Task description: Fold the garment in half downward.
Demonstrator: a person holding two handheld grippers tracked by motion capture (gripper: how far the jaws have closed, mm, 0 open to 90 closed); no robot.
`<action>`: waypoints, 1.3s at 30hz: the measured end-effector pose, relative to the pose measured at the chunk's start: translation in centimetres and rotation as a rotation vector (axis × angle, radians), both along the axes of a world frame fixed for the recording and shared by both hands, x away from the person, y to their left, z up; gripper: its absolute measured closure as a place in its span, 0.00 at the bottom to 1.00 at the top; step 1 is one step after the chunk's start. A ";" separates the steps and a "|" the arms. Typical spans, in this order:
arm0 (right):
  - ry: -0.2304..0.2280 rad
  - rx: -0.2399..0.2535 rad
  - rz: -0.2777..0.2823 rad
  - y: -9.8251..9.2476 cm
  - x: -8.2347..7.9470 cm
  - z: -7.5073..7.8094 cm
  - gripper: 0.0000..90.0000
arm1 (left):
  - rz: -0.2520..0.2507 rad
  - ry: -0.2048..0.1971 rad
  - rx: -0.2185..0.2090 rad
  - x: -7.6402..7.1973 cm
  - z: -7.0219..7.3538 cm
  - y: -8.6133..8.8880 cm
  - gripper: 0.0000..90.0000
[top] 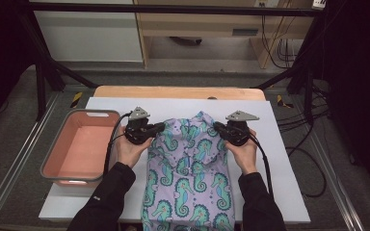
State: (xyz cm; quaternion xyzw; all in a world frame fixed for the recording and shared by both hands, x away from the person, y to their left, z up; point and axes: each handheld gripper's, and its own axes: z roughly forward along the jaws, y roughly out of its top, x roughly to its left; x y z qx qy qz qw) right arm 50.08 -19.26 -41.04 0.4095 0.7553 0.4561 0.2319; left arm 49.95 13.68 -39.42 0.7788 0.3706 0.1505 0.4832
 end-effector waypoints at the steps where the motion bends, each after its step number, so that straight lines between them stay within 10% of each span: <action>1: -0.001 -0.001 0.000 0.0 -0.1 0.1 0.95 | -0.006 0.005 -0.004 -0.1 0.0 -0.1 0.97; 23: -0.069 -0.008 0.025 0.1 -5.3 1.0 0.95 | -0.060 -0.040 -0.017 -5.3 0.6 0.7 0.97; 39: -0.097 0.009 0.093 0.5 -11.2 0.5 0.95 | -0.139 -0.041 -0.017 -11.8 -0.4 1.5 0.96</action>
